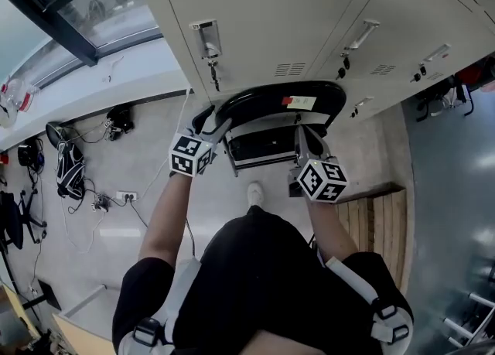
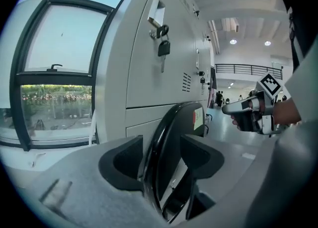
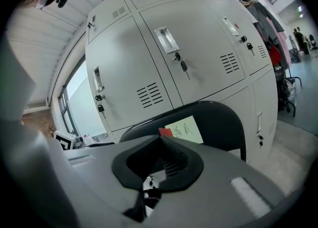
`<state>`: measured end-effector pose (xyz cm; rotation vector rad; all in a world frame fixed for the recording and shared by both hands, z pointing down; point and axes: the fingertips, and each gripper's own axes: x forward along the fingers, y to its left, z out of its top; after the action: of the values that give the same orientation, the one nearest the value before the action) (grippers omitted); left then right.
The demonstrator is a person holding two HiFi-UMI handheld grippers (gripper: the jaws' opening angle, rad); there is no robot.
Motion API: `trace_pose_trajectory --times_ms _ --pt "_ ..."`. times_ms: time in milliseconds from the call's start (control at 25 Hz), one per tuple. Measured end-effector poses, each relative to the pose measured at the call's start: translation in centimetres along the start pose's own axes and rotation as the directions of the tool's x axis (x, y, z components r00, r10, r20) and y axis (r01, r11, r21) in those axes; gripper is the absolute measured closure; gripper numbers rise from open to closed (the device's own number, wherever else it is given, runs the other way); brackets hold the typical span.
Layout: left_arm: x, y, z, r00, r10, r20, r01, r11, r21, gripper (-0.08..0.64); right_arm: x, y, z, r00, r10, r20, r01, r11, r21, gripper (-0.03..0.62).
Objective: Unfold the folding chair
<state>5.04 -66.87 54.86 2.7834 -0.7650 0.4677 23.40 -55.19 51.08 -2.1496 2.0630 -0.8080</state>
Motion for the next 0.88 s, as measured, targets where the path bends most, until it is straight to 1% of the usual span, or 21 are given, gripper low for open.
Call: trace_pose_trajectory --times_ms 80,200,320,400,560,680,800,840,880 --pt "1.4 0.3 -0.4 0.999 -0.010 -0.040 0.011 1.000 0.021 0.303 0.2 -0.8 -0.4 1.000 -0.008 -0.014 0.008 1.000 0.004 0.586" --pt "3.0 0.0 -1.2 0.993 -0.055 -0.102 0.059 0.998 0.038 0.301 0.3 -2.3 -0.6 0.999 -0.026 -0.018 0.027 0.999 0.025 0.586" --pt "3.8 -0.3 -1.6 0.985 -0.100 -0.138 0.107 0.993 0.042 0.301 0.3 -3.5 -0.5 0.999 -0.035 -0.018 0.035 0.999 0.038 0.586" --pt "4.2 -0.6 -1.7 0.978 -0.134 -0.161 0.144 0.988 0.055 0.302 0.2 -4.3 -0.7 0.999 -0.036 -0.022 0.037 0.999 0.036 0.586" --pt "4.7 -1.1 -2.3 0.959 -0.180 -0.218 0.209 0.971 0.116 0.304 0.1 -5.7 -2.1 0.997 -0.050 -0.053 0.052 0.998 0.038 0.586" --pt "4.8 -1.3 -2.6 0.957 -0.175 -0.232 0.216 0.963 0.163 0.304 -0.3 -6.2 -4.0 0.993 -0.066 -0.099 0.072 0.996 0.058 0.586" --pt "4.8 -1.5 -2.6 0.959 -0.180 -0.218 0.219 0.960 0.173 0.305 -0.4 -6.2 -6.6 0.983 -0.077 -0.168 0.088 0.994 0.058 0.586" --pt "4.9 -1.4 -2.6 0.961 -0.181 -0.210 0.219 0.959 0.177 0.312 -0.3 -6.2 -7.5 0.978 -0.082 -0.192 0.094 0.994 0.057 0.586" --pt "4.9 -1.3 -2.5 0.962 -0.180 -0.203 0.218 0.958 0.184 0.335 -0.1 -6.1 -8.4 0.973 -0.087 -0.213 0.102 0.993 0.061 0.586"
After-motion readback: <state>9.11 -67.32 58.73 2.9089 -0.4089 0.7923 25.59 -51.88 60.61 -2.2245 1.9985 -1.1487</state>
